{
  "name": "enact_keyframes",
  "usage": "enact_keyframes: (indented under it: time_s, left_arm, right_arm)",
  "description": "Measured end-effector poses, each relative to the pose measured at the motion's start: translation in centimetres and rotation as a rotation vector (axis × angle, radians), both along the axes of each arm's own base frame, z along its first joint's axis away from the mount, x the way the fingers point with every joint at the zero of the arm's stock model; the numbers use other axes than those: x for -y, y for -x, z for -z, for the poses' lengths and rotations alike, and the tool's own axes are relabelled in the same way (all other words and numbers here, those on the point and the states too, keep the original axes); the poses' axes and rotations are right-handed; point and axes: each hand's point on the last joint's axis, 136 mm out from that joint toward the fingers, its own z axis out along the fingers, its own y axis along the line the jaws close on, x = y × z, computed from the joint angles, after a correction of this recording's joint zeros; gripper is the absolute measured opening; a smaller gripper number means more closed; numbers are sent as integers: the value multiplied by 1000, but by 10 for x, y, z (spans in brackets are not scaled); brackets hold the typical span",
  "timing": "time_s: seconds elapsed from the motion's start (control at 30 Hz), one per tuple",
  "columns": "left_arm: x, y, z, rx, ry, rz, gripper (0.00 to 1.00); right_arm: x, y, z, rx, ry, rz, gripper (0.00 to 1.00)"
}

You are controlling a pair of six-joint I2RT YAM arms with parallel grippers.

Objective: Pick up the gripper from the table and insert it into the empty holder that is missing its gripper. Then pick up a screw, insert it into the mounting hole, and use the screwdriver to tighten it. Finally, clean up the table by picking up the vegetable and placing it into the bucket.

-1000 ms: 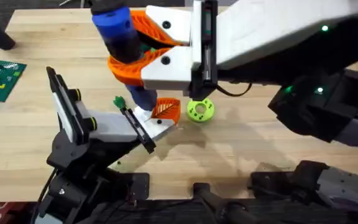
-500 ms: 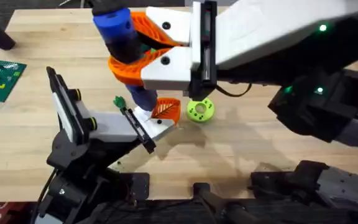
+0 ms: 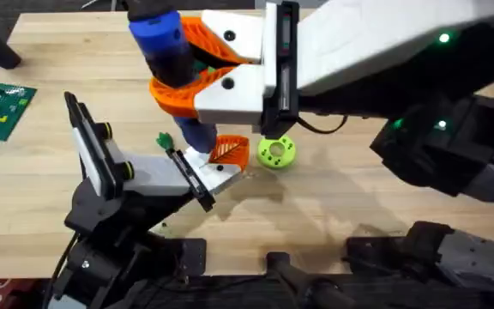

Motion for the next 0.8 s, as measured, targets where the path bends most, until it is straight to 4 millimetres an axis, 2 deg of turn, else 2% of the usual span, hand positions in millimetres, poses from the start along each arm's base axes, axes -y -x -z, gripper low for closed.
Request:
enact_keyframes:
  time_s: [0.8]
  left_arm:
    - [0, 0, 0, 0, 0, 0, 9]
  right_arm:
    - [-4, 5, 1, 1, 2, -6, 71]
